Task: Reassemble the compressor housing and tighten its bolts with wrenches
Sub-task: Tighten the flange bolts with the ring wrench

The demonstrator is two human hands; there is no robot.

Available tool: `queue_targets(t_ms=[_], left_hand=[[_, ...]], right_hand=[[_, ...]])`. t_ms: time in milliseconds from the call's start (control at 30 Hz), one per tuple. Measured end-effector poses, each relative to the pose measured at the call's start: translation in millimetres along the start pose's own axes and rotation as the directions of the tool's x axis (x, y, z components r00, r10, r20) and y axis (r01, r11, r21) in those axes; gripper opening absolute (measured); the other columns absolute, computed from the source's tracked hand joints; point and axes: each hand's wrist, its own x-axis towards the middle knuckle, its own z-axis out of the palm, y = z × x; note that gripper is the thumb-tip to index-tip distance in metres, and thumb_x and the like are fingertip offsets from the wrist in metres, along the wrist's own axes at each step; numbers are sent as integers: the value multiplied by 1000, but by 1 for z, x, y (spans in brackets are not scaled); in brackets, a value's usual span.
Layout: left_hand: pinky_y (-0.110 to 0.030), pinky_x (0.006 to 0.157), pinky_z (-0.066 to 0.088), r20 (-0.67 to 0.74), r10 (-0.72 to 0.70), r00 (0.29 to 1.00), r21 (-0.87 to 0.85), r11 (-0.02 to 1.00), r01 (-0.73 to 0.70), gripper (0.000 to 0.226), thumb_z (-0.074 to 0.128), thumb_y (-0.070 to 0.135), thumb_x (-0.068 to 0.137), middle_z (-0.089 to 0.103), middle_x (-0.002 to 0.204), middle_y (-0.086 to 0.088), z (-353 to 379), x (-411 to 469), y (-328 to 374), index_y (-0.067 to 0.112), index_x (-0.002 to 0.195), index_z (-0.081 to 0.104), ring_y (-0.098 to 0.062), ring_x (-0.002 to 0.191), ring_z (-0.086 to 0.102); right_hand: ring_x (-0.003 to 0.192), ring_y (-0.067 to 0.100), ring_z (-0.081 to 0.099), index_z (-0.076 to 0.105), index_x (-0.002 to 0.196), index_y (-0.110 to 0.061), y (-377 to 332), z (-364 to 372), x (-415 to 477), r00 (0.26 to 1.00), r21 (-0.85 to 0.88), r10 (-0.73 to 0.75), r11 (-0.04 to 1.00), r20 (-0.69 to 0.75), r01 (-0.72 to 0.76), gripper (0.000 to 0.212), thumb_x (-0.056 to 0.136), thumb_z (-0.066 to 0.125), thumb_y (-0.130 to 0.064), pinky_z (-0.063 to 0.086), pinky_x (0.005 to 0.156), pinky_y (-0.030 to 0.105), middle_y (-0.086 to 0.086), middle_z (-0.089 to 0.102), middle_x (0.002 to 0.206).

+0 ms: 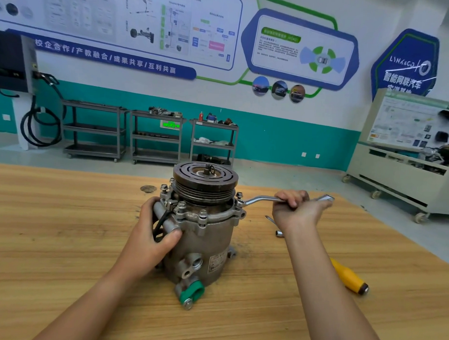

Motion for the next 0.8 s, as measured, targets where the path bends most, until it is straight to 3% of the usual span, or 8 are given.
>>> queue_targets(t_ms=[133,267,333,433,533,600,700,800], left_hand=[[1,71,39,-5,-8,1000,-5,1000,8,67,58,33,66,41,113,29,1,0,0,35,125,26,28,96,44],[1,71,40,-11,1,1000,-10,1000,-1,61,66,18,81,41,114,29,1,0,-4,36,125,27,27,98,44],[1,71,41,-4,4,1000,-4,1000,-4,62,64,9,83,42,115,28,1,0,-7,34,126,27,27,98,44],[2,70,40,-10,-1,1000,-9,1000,1,64,66,9,81,42,114,26,1,0,-7,31,127,28,28,96,45],[4,70,39,-16,7,1000,-15,1000,-7,63,67,16,79,43,113,25,2,0,-5,30,126,29,29,95,45],[3,71,39,-10,2,1000,-10,1000,-2,64,66,5,81,43,114,24,2,0,-6,31,126,28,29,95,45],[3,70,39,-9,2,1000,-2,1000,-2,66,64,-1,81,44,114,24,1,1,-7,31,126,28,29,94,45],[4,69,39,-2,5,1000,-15,1000,-5,66,65,-1,80,44,113,23,2,1,-6,32,125,28,29,93,46]], right_hand=[[36,14,34,41,49,-14,-1,-15,-32,972,24,-194,981,136,193,76,88,11,-72,42,49,16,-1,30,42],[48,18,48,51,44,-16,1,-31,-62,893,-65,-325,930,310,361,83,88,5,-69,53,68,26,1,42,47],[49,13,50,52,40,-20,13,-48,-76,881,-264,-380,852,282,452,76,91,13,-62,52,70,26,-3,45,46],[37,9,37,46,35,-21,36,-73,-94,905,-537,-391,734,167,416,57,79,37,-55,43,59,26,-8,35,37],[34,9,25,40,39,-22,28,-62,-96,875,-494,-412,722,255,484,53,70,48,-65,33,42,16,-8,27,36],[33,8,22,43,45,-22,14,-45,-91,868,-468,-367,734,336,492,58,67,47,-75,23,39,13,-9,27,37],[32,8,22,45,53,-21,1,-23,-85,858,-395,-276,797,433,456,63,69,30,-80,18,40,11,-6,30,39],[33,11,27,37,63,-16,-9,4,-79,828,-300,-319,822,461,484,60,89,14,-65,18,40,10,-1,39,46]])
